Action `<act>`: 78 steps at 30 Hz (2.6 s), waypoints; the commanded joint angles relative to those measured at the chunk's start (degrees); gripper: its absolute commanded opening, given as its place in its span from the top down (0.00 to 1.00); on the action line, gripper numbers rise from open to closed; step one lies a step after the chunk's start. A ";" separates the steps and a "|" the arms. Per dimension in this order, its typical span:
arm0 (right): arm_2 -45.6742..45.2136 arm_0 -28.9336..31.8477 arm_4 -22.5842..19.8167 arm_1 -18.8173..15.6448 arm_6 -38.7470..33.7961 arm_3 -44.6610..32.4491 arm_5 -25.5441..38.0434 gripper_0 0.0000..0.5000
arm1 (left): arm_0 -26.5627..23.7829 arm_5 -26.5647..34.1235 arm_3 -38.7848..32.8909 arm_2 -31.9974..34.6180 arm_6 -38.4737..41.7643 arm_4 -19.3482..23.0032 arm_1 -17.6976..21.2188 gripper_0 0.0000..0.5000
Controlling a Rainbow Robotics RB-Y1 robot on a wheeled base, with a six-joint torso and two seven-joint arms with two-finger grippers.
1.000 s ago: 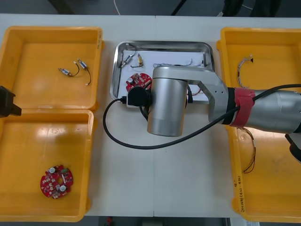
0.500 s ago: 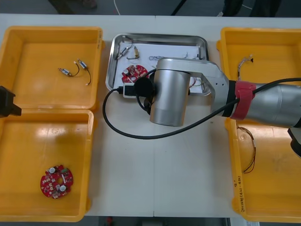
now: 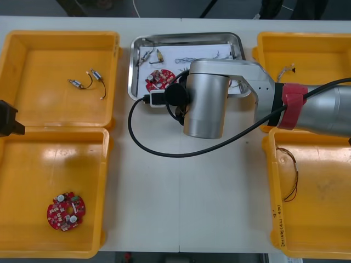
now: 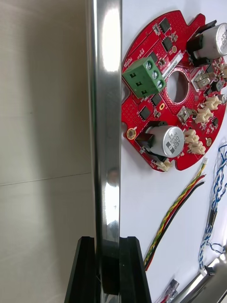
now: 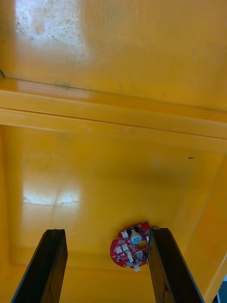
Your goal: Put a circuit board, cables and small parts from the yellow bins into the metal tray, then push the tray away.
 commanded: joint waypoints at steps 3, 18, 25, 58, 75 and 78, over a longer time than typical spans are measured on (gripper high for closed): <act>0.08 -3.60 0.92 -0.76 1.75 3.29 -3.79 1.00 | 0.79 0.35 -1.69 1.36 -5.23 0.46 2.77 0.00; -0.10 -5.18 0.92 1.78 2.80 10.76 -8.28 1.00 | 0.79 0.35 -1.69 1.36 -5.23 0.46 2.77 0.00; -0.10 -5.27 0.83 2.40 2.71 10.76 -8.19 1.00 | 0.79 0.35 -1.69 1.36 -5.23 0.46 2.77 0.00; 0.08 -5.27 -0.75 4.86 3.77 15.59 -11.18 0.45 | 0.79 0.35 -1.69 1.36 -5.23 0.46 2.77 0.00; -6.86 -5.27 -8.04 3.45 3.50 8.12 -0.63 0.00 | 0.79 0.35 -1.69 1.36 -5.23 0.46 2.77 0.00; -9.50 -4.65 -9.71 3.28 2.98 5.22 3.94 0.00 | 0.79 0.35 -1.69 1.36 -5.23 0.46 2.77 0.00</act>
